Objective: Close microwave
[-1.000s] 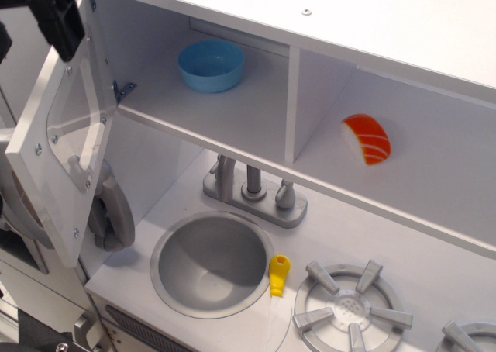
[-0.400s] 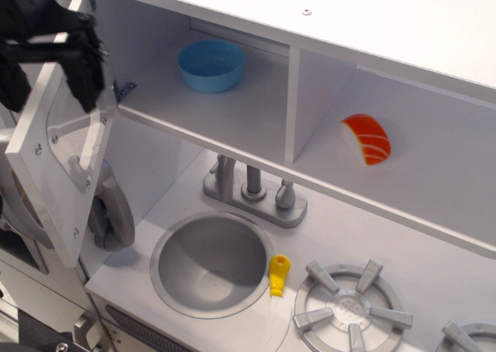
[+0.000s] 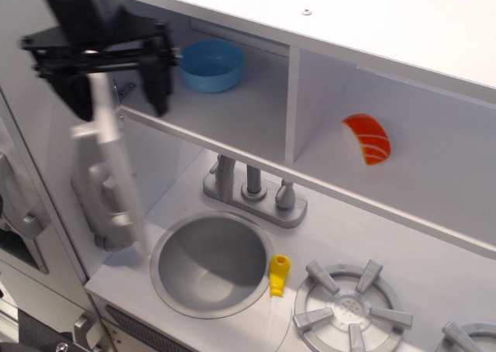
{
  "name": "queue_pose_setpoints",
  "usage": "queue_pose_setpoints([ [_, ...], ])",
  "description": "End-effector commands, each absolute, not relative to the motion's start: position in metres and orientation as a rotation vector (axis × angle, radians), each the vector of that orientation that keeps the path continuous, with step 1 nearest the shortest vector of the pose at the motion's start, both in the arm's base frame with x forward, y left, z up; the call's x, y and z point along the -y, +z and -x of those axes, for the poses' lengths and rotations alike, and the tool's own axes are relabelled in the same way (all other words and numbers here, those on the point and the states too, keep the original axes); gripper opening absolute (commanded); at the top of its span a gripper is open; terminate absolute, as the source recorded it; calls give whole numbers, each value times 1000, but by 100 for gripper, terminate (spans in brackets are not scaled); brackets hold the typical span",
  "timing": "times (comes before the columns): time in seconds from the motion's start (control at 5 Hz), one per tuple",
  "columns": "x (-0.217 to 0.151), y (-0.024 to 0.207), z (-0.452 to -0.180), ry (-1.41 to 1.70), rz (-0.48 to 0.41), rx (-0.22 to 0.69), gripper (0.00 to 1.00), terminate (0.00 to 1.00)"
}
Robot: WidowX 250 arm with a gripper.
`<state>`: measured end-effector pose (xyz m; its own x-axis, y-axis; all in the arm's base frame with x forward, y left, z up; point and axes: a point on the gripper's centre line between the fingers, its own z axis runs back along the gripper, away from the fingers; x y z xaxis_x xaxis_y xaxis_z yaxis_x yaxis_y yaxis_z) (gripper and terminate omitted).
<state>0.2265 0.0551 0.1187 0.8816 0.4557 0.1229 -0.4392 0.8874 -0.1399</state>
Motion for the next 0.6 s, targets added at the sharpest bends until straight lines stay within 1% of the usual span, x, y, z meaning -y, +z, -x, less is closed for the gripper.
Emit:
queue_pose_setpoints([
  [0.0,15,164,-253,478,251,222,100,0],
  [0.2,44,185,-241,425,342,219,100,0],
  [0.4,39,173,-217,354,284,200,100,0],
])
